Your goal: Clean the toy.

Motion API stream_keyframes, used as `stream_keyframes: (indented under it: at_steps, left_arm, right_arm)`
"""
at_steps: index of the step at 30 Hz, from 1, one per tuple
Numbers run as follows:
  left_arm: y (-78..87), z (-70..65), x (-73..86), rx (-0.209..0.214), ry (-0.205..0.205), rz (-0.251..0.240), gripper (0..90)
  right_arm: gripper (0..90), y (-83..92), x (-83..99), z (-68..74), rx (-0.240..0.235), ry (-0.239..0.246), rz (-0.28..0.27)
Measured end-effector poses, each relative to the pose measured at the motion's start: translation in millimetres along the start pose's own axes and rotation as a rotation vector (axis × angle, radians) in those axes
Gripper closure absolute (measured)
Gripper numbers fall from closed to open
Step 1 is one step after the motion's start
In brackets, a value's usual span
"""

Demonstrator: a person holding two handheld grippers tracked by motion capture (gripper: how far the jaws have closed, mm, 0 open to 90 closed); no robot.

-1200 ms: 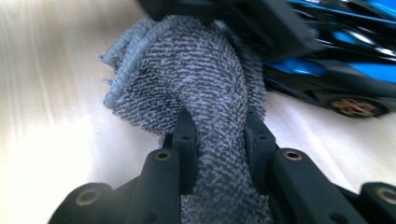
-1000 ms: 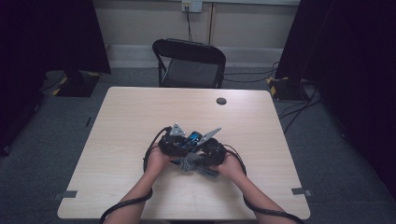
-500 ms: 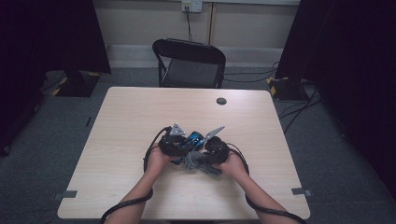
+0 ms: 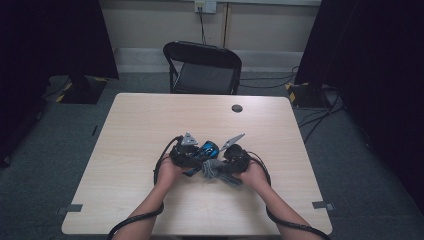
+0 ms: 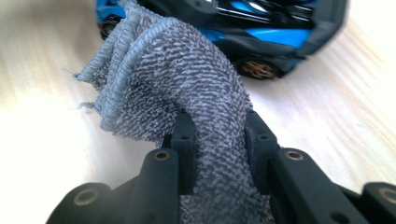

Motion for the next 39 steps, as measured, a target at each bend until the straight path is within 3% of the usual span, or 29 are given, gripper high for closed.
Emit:
stream_keyframes:
  at_steps: [5,8,16,20,25,32,39]
  left_arm:
    - [-0.1,-0.2,0.1,0.001,0.0,-0.003,43.1]
    - [0.5,0.0,0.7,0.002,-0.002,-0.003,43.1]
    - [1.2,0.5,1.4,-0.002,-0.006,-0.005,43.0]
    - [1.3,0.4,1.4,-0.005,-0.004,-0.003,43.0]
    - [1.3,0.2,1.3,-0.01,-0.002,0.0,43.0]
    - [1.3,-0.3,0.6,-0.008,-0.005,0.013,42.9]
    - [1.2,0.5,0.5,-0.005,-0.009,0.015,42.8]
  right_arm:
    - [70.8,3.4,1.7,-4.8,0.015,-0.008,0.0]
    - [70.7,8.6,4.7,-12.6,0.061,-0.012,0.008]
    - [70.5,16.5,9.3,-28.3,0.062,-0.065,-0.027]
    - [70.4,16.3,7.6,-29.9,0.07,-0.065,-0.018]
    - [70.0,20.4,7.4,-35.9,0.108,-0.072,-0.028]
    - [70.6,37.6,15.2,-52.0,0.154,-0.13,-0.057]
    - [70.5,51.5,18.3,-40.0,0.128,-0.082,-0.091]
Point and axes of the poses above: each handheld gripper's, and its own axes: y roughly backward along the jaws, x roughly out of its underside, z roughly to its left, the point moved 8 cm from there along -y, roughly forward along the jaws, and after that the axes turned 13 degrees about -x, right-handed, at the moved point
